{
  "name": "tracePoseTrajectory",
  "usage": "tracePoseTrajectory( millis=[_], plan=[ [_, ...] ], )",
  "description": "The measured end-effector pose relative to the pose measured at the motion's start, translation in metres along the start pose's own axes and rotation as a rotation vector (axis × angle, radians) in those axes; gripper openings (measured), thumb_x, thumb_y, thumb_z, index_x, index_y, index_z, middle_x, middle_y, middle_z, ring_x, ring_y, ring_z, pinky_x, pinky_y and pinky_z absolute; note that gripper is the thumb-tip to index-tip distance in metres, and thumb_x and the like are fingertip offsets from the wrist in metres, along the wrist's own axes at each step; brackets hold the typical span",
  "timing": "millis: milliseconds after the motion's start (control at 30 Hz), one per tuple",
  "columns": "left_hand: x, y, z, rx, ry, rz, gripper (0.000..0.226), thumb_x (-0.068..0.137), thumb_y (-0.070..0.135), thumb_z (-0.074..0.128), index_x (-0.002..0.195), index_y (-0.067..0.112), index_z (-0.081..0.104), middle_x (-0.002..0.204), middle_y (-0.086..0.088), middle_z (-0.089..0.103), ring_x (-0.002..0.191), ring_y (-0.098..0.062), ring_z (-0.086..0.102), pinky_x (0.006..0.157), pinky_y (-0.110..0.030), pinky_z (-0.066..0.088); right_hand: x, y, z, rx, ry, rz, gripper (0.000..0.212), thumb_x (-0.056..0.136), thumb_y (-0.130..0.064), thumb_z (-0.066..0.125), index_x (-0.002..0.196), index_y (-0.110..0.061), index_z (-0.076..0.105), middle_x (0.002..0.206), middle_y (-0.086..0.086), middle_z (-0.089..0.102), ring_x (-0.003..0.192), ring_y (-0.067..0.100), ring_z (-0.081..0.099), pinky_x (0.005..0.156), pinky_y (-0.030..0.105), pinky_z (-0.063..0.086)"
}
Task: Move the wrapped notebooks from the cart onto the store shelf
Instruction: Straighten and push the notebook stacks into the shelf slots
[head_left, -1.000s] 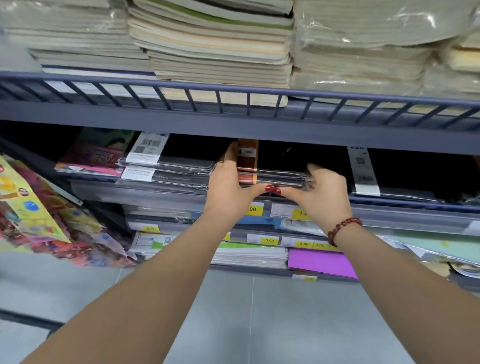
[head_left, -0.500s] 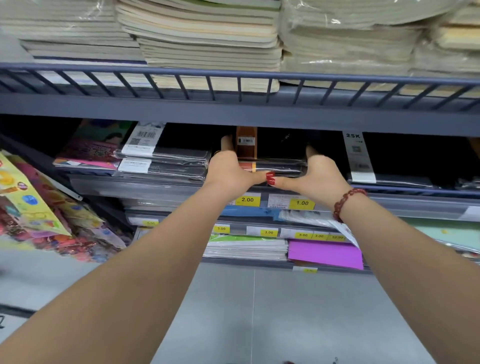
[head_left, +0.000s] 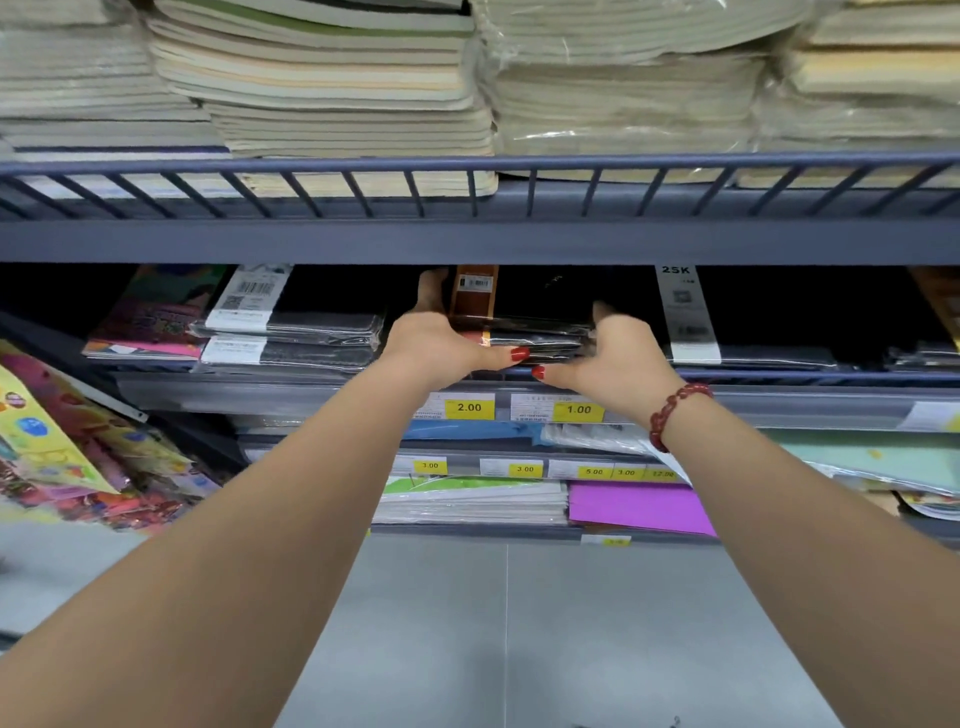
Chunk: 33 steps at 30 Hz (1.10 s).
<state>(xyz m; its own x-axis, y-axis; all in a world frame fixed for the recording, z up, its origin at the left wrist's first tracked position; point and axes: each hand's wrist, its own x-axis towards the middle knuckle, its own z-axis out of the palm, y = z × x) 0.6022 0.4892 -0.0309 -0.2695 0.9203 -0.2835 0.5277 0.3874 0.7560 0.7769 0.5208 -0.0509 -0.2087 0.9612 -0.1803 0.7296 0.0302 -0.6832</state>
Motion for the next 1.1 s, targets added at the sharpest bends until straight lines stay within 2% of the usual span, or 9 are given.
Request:
tracePoseTrajectory(
  millis=[67, 200, 367, 600, 700, 767, 867, 1000, 1100],
  plan=[
    [0.001, 0.002, -0.001, 0.039, -0.049, -0.043, 0.091, 0.061, 0.039, 0.086, 0.133, 0.024, 0.033, 0.115, 0.003, 0.06, 0.107, -0.021, 0.057, 0.097, -0.032, 0.046, 0.001, 0.002, 0.0, 0.009, -0.001, 0.004, 0.045, 0.068, -0.03, 0.082, 0.1, -0.008, 0.06, 0.092, 0.004, 0.065, 0.086, 0.018, 0.064, 0.075, 0.033, 0.056],
    [0.002, 0.007, -0.006, 0.094, -0.117, -0.109, 0.083, 0.065, 0.044, 0.083, 0.132, 0.016, 0.043, 0.121, 0.001, 0.057, 0.106, -0.018, 0.052, 0.094, -0.028, 0.043, 0.001, 0.002, -0.002, 0.027, -0.001, -0.007, 0.05, 0.068, -0.03, 0.083, 0.103, -0.009, 0.055, 0.096, 0.006, 0.065, 0.089, 0.019, 0.063, 0.076, 0.031, 0.054],
    [0.004, 0.003, -0.002, -0.038, -0.075, 0.0, 0.103, 0.06, 0.029, 0.089, 0.142, 0.036, 0.026, 0.128, 0.002, 0.057, 0.114, -0.019, 0.054, 0.094, -0.027, 0.044, -0.005, 0.004, -0.015, 0.051, -0.006, -0.013, 0.053, 0.073, -0.023, 0.079, 0.116, -0.009, 0.051, 0.106, 0.005, 0.061, 0.096, 0.021, 0.059, 0.076, 0.027, 0.048],
    [0.003, -0.004, 0.001, -0.114, -0.037, 0.069, 0.099, 0.061, 0.027, 0.088, 0.142, 0.039, 0.032, 0.124, 0.009, 0.053, 0.111, -0.015, 0.05, 0.094, -0.026, 0.043, -0.008, 0.007, -0.02, 0.019, -0.001, -0.002, 0.058, 0.074, -0.024, 0.078, 0.121, -0.005, 0.05, 0.104, 0.004, 0.059, 0.095, 0.017, 0.057, 0.079, 0.026, 0.046],
    [0.005, -0.006, -0.001, -0.126, -0.053, 0.088, 0.099, 0.061, 0.028, 0.088, 0.142, 0.038, 0.032, 0.135, 0.005, 0.052, 0.12, -0.019, 0.051, 0.1, -0.031, 0.044, -0.007, 0.008, -0.02, 0.012, 0.007, 0.006, 0.061, 0.072, -0.028, 0.08, 0.12, -0.005, 0.051, 0.105, 0.006, 0.061, 0.097, 0.021, 0.059, 0.079, 0.028, 0.047],
    [0.008, -0.006, -0.002, -0.131, -0.064, 0.094, 0.097, 0.063, 0.027, 0.087, 0.142, 0.039, 0.032, 0.135, 0.006, 0.052, 0.116, -0.017, 0.051, 0.095, -0.029, 0.044, -0.007, 0.008, -0.02, 0.024, 0.004, 0.012, 0.071, 0.073, -0.03, 0.079, 0.129, -0.004, 0.046, 0.111, 0.004, 0.056, 0.106, 0.021, 0.055, 0.084, 0.025, 0.042],
    [0.011, -0.007, -0.005, -0.145, -0.097, 0.083, 0.098, 0.063, 0.027, 0.087, 0.141, 0.042, 0.03, 0.134, 0.006, 0.052, 0.114, -0.017, 0.05, 0.09, -0.026, 0.041, -0.004, 0.009, -0.021, 0.055, -0.014, 0.026, 0.091, 0.073, -0.033, 0.079, 0.144, -0.006, 0.029, 0.14, 0.01, 0.046, 0.127, 0.024, 0.045, 0.092, 0.022, 0.036],
    [0.009, -0.011, -0.005, -0.143, -0.089, 0.11, 0.097, 0.067, 0.021, 0.085, 0.144, 0.039, 0.029, 0.143, 0.004, 0.046, 0.13, -0.019, 0.044, 0.1, -0.025, 0.04, -0.003, 0.01, -0.022, 0.053, -0.021, 0.011, 0.099, 0.074, -0.03, 0.079, 0.149, -0.014, 0.016, 0.141, 0.009, 0.045, 0.123, 0.023, 0.046, 0.09, 0.023, 0.038],
    [0.006, -0.013, -0.004, -0.089, -0.062, 0.17, 0.096, 0.07, 0.024, 0.083, 0.147, 0.036, 0.026, 0.146, 0.005, 0.042, 0.133, -0.016, 0.04, 0.094, -0.013, 0.034, -0.005, 0.013, -0.022, 0.068, 0.0, -0.022, 0.095, 0.076, -0.029, 0.077, 0.149, -0.014, 0.017, 0.141, 0.007, 0.046, 0.127, 0.024, 0.045, 0.093, 0.024, 0.039]
  ],
)
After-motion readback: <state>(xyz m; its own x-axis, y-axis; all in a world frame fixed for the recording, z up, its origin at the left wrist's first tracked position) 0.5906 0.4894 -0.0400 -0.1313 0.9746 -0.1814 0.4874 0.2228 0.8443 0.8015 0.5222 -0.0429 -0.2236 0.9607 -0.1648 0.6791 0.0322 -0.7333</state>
